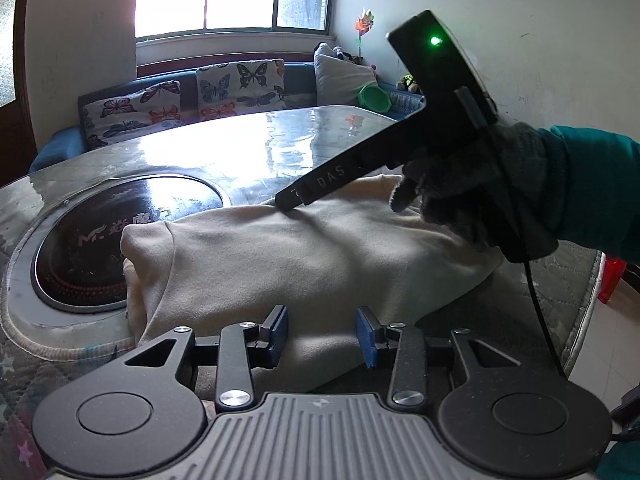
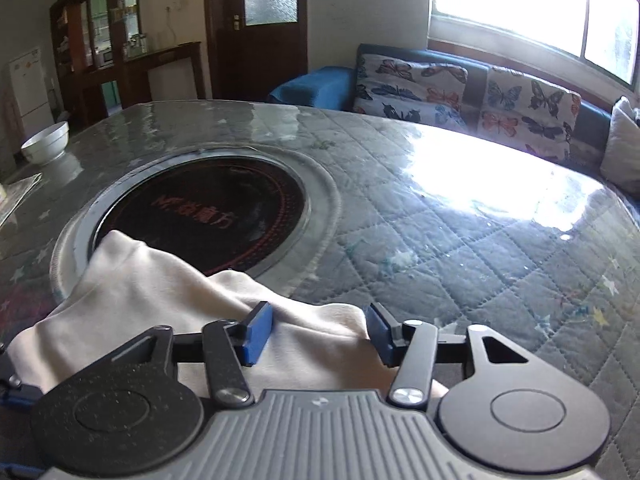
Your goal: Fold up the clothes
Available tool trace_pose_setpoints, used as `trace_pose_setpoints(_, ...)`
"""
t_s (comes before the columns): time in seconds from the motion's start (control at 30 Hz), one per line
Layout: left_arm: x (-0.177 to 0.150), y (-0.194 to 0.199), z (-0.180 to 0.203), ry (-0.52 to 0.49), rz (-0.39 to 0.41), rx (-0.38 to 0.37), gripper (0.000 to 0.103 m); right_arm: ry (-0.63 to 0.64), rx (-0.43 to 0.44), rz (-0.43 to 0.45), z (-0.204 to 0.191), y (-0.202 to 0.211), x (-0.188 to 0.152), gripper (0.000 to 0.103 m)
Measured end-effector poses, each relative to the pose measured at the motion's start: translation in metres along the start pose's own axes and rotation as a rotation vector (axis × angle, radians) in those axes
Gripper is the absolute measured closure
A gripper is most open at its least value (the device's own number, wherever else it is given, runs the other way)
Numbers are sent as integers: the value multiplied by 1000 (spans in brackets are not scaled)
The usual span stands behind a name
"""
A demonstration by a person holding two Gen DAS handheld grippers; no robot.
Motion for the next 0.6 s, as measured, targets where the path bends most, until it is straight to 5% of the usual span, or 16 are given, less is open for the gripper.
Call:
trace_pose_setpoints(0.2, 8, 9, -4, 3, 26, 6, 60, -7, 10, 39, 1, 17, 6, 47)
trace_pose_setpoints(0.43, 23, 16, -33, 64, 70, 72, 59, 94, 38, 78, -26, 60, -13, 35)
trace_pose_setpoints(0.6, 25, 10, -51, 100, 70, 124, 59, 165, -18, 131, -49, 80, -30, 25)
Point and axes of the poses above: each gripper's, at about its wrist camera, not at the fingertips, and y roughly against the way its jaws point, z to its right, x to its top, the point moved 6 cm from there along -y, roughly the way its jaws point, and after that the axes turned 8 degrees about z, right-handed, at the moved point
